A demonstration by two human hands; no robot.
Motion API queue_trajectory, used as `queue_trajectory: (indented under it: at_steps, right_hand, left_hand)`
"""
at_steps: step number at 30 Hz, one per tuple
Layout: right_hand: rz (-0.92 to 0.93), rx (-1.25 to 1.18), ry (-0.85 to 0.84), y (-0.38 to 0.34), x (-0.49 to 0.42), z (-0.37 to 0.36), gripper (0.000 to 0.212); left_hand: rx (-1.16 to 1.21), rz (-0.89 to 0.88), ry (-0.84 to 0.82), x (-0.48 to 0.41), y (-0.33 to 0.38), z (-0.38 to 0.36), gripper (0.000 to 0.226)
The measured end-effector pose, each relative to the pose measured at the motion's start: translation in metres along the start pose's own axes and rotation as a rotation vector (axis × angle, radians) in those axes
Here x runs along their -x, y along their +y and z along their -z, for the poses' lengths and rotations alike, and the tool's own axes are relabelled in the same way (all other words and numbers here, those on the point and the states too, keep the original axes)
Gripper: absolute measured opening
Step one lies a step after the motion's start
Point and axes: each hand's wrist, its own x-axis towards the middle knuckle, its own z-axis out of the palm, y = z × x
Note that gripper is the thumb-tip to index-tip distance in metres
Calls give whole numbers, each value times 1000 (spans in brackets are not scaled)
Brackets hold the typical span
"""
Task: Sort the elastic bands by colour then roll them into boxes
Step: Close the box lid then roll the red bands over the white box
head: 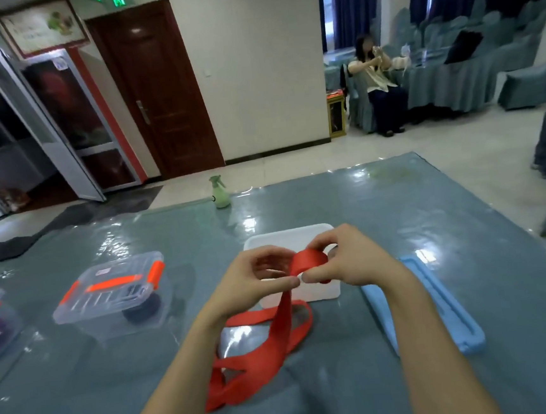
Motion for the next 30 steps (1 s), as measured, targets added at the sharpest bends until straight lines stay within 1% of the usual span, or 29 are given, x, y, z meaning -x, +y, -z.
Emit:
queue_trajectory:
  at_steps: [3,6,10,13,15,17,19,21,23,24,25,26,28,29,30]
  right_hand:
    - [-1,-15,17,5,3,2,29]
    - [-14,8,20,9,3,2,37]
    - [-18,25,10,17,3,4,49]
    - [-29,100,84,21,-1,3,64]
    - [-31,106,169,20,-4,2,59]
    - [-104,72,192,22,-9,-1,53]
    - [-214,-71,136,29,-15,-8,43]
    - [-277,-329,57,37,-17,-15,34]
    - [-286,-637,18,44,-19,-20,28]
    - [-276,-753,8,47,-19,-23,26]
    - [-259,-781,4,48,-19,-25,24]
    - [-230,-701,15,47,-19,-26,23]
    - [-137,-297,48,40,-19,-30,21]
    - [-89,-91,45,35,-19,-33,24]
    - [-52,58,27,30,-18,-35,27]
  left_hand:
    - [-183,-25,-66,-8,16,3,41]
    - [-298,-51,-72,-16,26,7,35]
    - [-497,-58,-121,-26,36,20,36]
    - [-755,-68,-175,-33,41,27,40]
    - [-897,-90,-199,-36,44,28,40]
    - [-922,-106,-197,-37,45,28,41]
    - [-910,-118,-194,-38,45,30,40]
    - [-880,-130,-191,-38,44,33,42]
    - [-809,-129,-176,-38,42,36,43]
    - [-793,-131,-170,-38,41,37,44]
    - [-797,-133,-171,-38,41,37,45]
    - [-816,-136,-177,-38,40,37,45]
    - [-871,-147,-194,-38,39,34,42]
    - [-901,-155,-202,-38,39,32,40]
    - [-926,-160,-211,-39,39,30,38]
